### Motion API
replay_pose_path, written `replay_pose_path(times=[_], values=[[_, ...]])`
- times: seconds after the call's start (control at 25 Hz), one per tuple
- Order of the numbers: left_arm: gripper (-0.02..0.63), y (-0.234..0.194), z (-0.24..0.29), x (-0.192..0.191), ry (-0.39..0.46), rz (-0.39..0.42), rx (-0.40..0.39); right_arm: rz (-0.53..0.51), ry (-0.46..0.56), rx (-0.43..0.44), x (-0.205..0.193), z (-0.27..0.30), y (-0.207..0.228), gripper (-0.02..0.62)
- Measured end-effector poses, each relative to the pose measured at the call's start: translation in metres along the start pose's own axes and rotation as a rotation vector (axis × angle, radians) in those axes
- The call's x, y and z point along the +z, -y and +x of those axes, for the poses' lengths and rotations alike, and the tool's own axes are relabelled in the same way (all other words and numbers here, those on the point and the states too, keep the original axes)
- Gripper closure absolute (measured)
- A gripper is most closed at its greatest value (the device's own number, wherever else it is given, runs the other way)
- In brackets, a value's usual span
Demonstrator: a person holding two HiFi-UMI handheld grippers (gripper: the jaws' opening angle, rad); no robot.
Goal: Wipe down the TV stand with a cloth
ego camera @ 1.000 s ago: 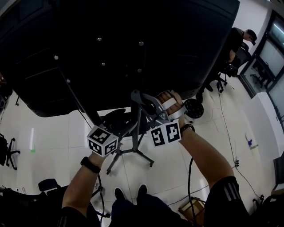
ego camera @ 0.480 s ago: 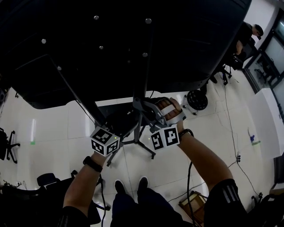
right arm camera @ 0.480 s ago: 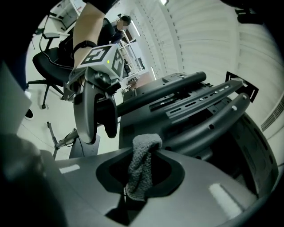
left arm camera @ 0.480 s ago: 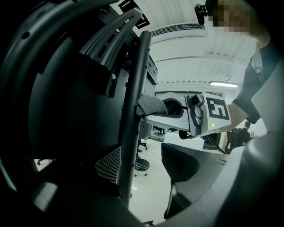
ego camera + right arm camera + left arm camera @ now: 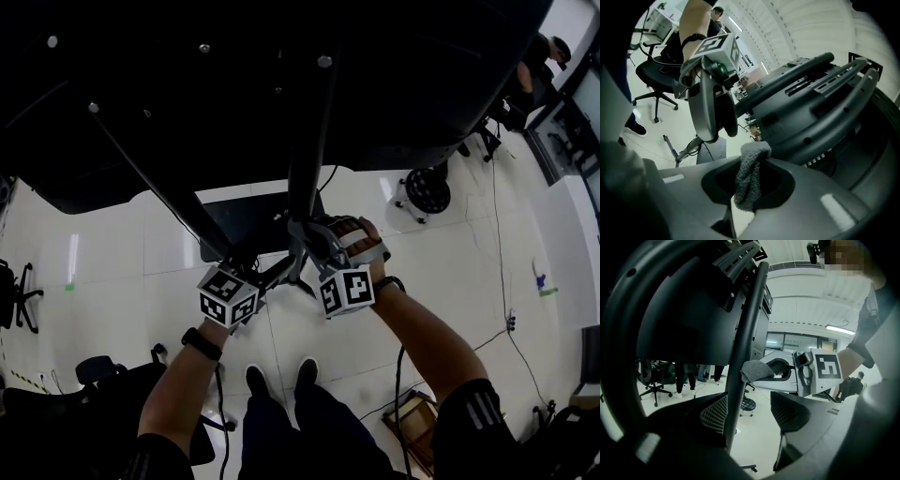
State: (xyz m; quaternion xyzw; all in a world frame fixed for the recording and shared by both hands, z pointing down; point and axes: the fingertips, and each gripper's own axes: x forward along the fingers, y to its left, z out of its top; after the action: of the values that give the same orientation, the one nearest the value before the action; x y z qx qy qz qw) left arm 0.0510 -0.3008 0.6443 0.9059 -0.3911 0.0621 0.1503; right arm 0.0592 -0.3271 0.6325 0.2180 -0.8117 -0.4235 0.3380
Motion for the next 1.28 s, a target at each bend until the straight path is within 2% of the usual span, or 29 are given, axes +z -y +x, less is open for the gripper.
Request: replay_pose_path(times=[0.28,0.8,1.28], values=[[0.299,-0.013,0.016,-0.052,-0.035,-0.029,-0.009,0.025,-0.036,0.071,-0.03,0.027,-0.06,0.538],[0.296,-0.05,0.047,-0.172,-0.143,-0.067,-0.006,0.025,-0.091,0.21,-0.091,0.081,-0.185,0.538],[0.295,-0.062,0.075,-0.246,-0.175,-0.12,-0.02,0.051,-0.166,0.299,-0.135,0.117,-0.27,0.54]])
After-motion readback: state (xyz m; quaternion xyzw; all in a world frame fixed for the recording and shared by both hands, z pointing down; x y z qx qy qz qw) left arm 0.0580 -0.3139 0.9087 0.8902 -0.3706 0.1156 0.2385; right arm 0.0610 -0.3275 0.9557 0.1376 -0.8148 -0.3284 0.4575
